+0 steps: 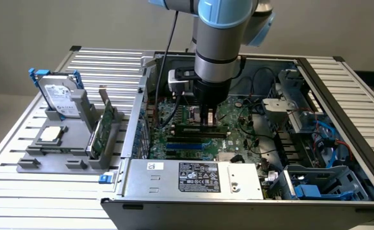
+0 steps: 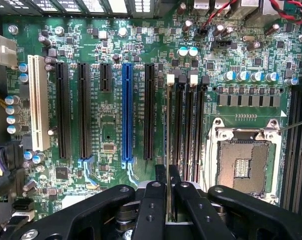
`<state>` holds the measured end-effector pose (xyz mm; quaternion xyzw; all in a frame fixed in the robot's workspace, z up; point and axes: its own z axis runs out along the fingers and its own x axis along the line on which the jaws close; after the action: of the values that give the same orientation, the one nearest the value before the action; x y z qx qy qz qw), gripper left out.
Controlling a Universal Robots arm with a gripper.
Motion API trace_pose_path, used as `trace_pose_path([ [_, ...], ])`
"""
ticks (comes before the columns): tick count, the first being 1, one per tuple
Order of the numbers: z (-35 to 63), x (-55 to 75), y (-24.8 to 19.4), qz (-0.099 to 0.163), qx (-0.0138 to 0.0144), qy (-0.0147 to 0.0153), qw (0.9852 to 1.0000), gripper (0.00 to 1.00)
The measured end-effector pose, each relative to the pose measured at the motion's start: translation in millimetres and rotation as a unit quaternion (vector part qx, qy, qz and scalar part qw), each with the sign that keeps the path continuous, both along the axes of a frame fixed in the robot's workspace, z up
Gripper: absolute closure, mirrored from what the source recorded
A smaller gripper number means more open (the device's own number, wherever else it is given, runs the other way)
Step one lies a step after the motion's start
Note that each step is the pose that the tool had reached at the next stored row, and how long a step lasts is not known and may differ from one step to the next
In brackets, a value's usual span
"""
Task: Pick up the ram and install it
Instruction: 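Insert the ram into the slot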
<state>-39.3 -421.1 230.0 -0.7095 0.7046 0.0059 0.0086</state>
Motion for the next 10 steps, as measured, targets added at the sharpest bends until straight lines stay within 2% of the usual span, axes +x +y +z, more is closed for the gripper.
trace_pose_path([
  [3,-1.7,-0.2,0.8,-0.001,0.0,-0.0006,1.0,0.86],
  [10,-4.1,-4.5,2.0,-0.003,-0.0001,-0.0098,0.9999,0.86],
])
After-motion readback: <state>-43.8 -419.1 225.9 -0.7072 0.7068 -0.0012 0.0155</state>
